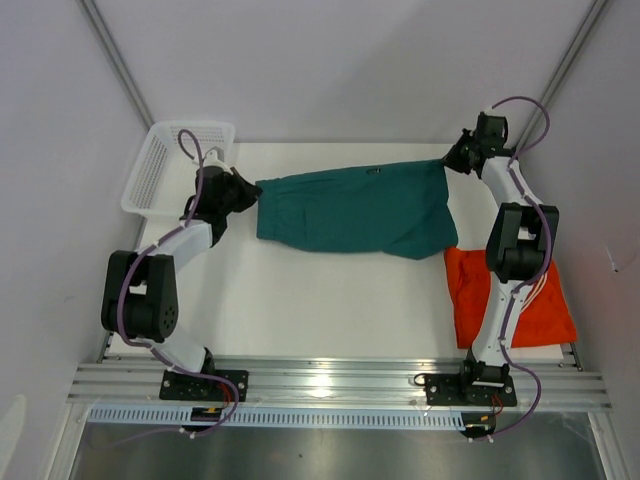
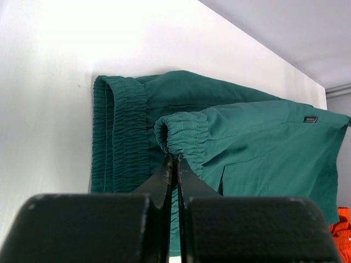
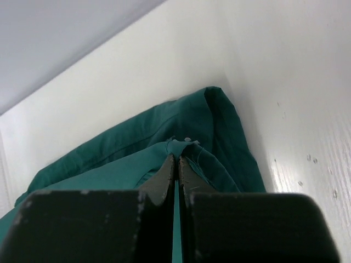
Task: Fold and stack the shorts
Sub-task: Fold the shorts
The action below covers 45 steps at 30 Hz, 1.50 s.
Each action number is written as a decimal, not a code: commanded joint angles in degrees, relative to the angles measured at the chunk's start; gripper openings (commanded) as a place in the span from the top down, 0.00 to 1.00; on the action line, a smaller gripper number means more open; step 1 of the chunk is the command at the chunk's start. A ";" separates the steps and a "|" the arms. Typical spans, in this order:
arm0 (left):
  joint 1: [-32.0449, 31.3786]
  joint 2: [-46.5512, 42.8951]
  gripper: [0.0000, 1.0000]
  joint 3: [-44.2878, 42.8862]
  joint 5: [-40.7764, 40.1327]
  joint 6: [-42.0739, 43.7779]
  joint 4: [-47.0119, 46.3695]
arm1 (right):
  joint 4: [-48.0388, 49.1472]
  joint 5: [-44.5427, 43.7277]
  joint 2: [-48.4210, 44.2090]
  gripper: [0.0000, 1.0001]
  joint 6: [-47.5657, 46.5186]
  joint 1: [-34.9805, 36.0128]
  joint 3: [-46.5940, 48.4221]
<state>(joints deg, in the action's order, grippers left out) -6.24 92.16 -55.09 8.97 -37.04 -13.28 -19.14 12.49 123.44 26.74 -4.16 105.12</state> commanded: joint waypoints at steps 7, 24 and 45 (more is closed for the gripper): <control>0.18 6.62 1.00 -8.35 -3.87 1.88 -6.85 | 0.50 0.17 9.62 1.00 1.82 -0.49 15.54; -0.88 17.62 0.25 -25.16 -7.47 5.39 5.54 | 0.41 0.60 11.49 0.13 1.91 -0.58 14.60; -1.32 4.51 0.45 -2.12 7.46 -4.27 -6.05 | 33.09 28.54 4.07 1.00 17.63 17.69 -8.36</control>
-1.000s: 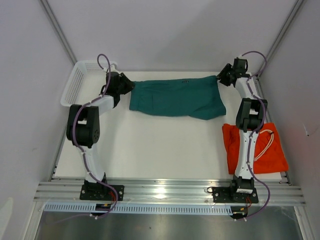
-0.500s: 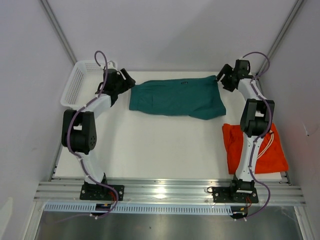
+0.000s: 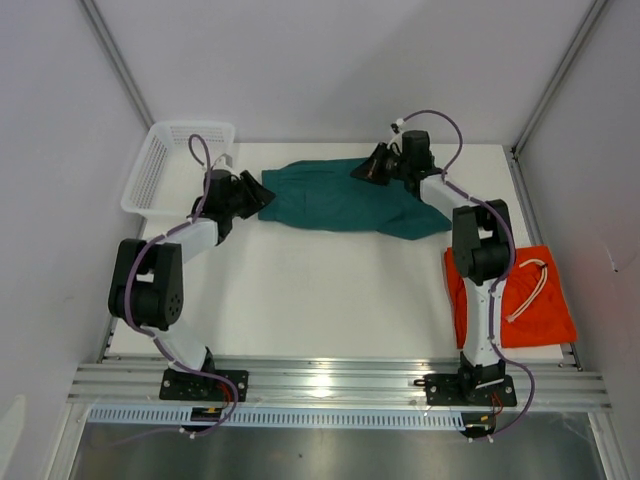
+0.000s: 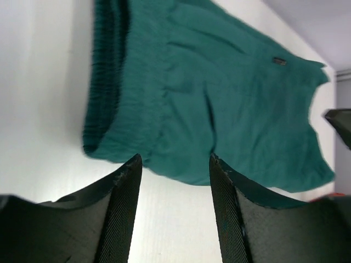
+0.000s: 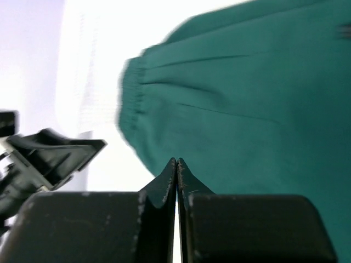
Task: Fold and stack the shorts
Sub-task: Fold the shorts
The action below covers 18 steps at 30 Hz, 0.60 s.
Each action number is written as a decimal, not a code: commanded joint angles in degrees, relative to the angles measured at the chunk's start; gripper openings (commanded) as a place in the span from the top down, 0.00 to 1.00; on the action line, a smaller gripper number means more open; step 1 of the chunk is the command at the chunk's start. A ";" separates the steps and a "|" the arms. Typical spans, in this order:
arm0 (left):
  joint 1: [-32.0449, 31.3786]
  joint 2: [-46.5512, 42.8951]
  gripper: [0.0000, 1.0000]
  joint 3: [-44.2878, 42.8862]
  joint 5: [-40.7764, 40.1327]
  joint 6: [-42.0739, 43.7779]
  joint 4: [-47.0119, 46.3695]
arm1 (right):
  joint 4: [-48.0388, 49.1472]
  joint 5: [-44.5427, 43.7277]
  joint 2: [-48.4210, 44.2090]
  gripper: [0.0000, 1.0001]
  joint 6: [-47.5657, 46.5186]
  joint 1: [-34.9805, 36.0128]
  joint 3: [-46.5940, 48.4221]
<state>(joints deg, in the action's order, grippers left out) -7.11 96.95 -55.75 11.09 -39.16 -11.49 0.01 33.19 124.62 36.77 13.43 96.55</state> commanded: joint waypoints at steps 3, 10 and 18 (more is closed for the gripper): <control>-0.44 2.54 0.47 -4.44 5.52 -2.33 -7.68 | 20.53 10.48 6.77 1.00 12.35 2.21 1.88; -0.62 11.59 0.50 -11.91 7.80 -3.91 -6.53 | 22.94 10.50 15.73 1.00 15.87 5.37 4.16; -2.11 22.14 0.53 -22.56 5.97 -4.61 2.93 | 7.93 3.91 19.35 1.00 11.31 6.43 7.43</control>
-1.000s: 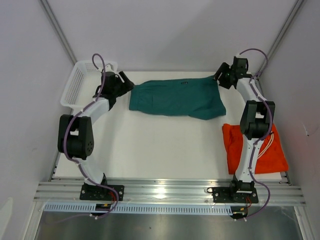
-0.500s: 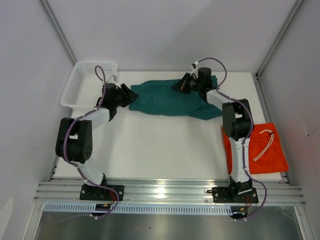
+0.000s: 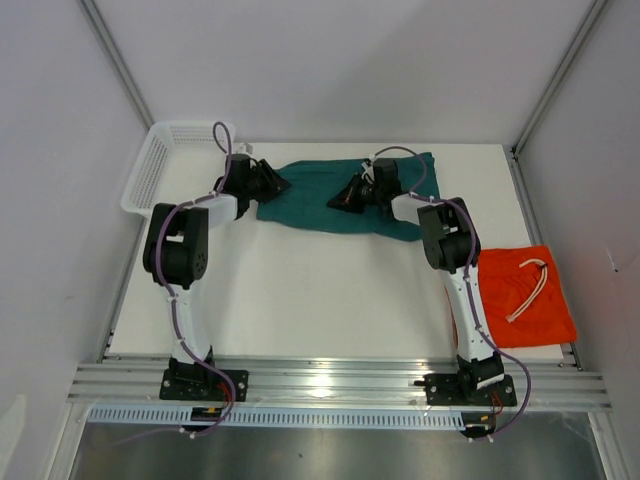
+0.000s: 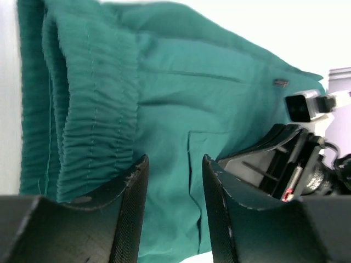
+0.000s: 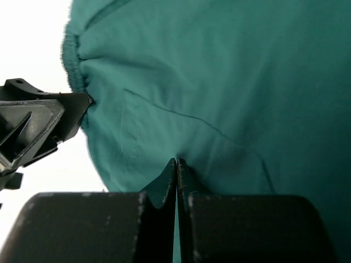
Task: Fold and stack the shorts
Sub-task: Fold the shorts
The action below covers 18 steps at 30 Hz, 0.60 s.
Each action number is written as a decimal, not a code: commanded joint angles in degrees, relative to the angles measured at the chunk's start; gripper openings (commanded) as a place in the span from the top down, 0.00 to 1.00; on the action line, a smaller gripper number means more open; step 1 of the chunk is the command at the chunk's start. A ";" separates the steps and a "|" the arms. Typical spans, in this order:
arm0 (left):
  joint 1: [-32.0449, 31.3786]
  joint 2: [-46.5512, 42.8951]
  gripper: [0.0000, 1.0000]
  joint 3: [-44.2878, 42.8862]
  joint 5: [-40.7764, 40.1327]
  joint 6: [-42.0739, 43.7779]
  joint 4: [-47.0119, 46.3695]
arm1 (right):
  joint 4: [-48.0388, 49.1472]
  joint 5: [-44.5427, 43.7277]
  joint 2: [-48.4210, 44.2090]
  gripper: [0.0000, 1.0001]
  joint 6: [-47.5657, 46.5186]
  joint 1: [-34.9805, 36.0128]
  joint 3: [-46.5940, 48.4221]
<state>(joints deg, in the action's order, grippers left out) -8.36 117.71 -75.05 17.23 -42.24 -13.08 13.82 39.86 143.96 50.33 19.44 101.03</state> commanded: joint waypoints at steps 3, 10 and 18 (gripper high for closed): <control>-1.92 -0.37 0.54 -1.60 -4.90 -1.54 8.33 | -12.58 -6.71 -1.40 1.00 -5.49 1.12 0.75; -5.43 -3.43 0.58 4.72 -8.61 -1.09 10.63 | -13.04 -10.50 -8.25 1.00 -8.49 2.53 -13.02; -10.62 -23.47 0.57 29.68 -15.21 -3.11 4.12 | -12.06 -13.05 -20.99 1.00 -14.01 4.37 -31.23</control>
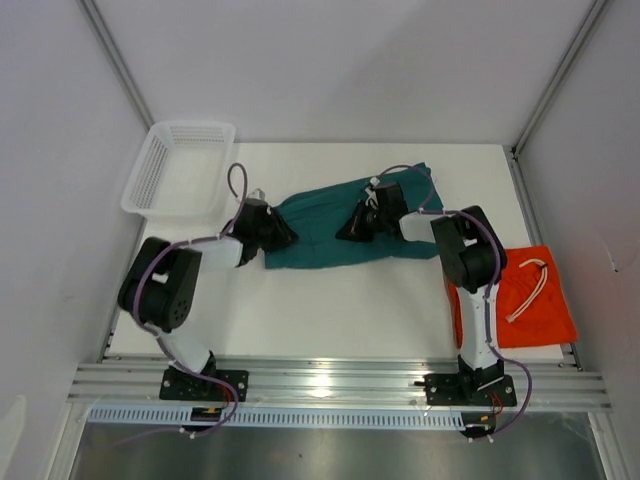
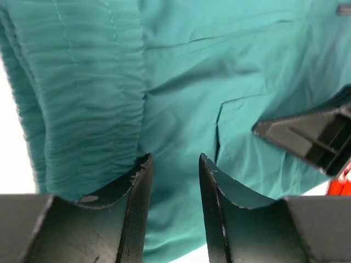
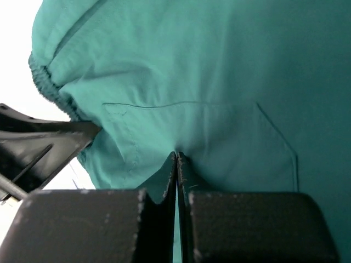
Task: Fold and stack the shorts
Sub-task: Fold the shorts
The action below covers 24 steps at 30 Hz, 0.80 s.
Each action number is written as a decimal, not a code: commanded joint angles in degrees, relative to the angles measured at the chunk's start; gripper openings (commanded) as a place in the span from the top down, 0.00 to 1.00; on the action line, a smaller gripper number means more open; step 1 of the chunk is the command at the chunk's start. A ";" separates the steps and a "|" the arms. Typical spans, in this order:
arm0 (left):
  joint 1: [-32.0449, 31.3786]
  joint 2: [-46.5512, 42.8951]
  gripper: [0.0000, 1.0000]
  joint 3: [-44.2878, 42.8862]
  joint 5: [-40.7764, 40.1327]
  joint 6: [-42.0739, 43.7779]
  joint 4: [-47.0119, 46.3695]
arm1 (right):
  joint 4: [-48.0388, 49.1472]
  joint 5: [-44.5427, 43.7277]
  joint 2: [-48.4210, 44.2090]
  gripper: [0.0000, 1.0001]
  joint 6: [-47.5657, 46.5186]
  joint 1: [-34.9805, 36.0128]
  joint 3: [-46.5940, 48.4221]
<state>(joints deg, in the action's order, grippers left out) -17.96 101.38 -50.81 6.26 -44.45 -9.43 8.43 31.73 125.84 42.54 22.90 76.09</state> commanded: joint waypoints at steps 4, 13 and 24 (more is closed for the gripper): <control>-3.22 -19.01 0.55 15.64 -5.91 -1.61 1.43 | -7.10 -6.76 -10.33 1.00 -8.70 1.89 -13.68; -2.35 -32.73 0.32 13.98 -6.70 2.25 13.20 | -11.85 -8.96 -18.35 1.00 -10.38 8.73 -11.33; 4.94 -41.53 0.24 22.14 0.32 2.61 12.52 | -4.39 -2.82 -13.17 1.00 -6.87 15.51 -2.80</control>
<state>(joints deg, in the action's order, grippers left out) -14.41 60.86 -32.05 3.20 -42.46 4.21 -0.64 25.98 110.65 34.35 37.26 69.67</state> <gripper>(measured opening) 0.759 0.002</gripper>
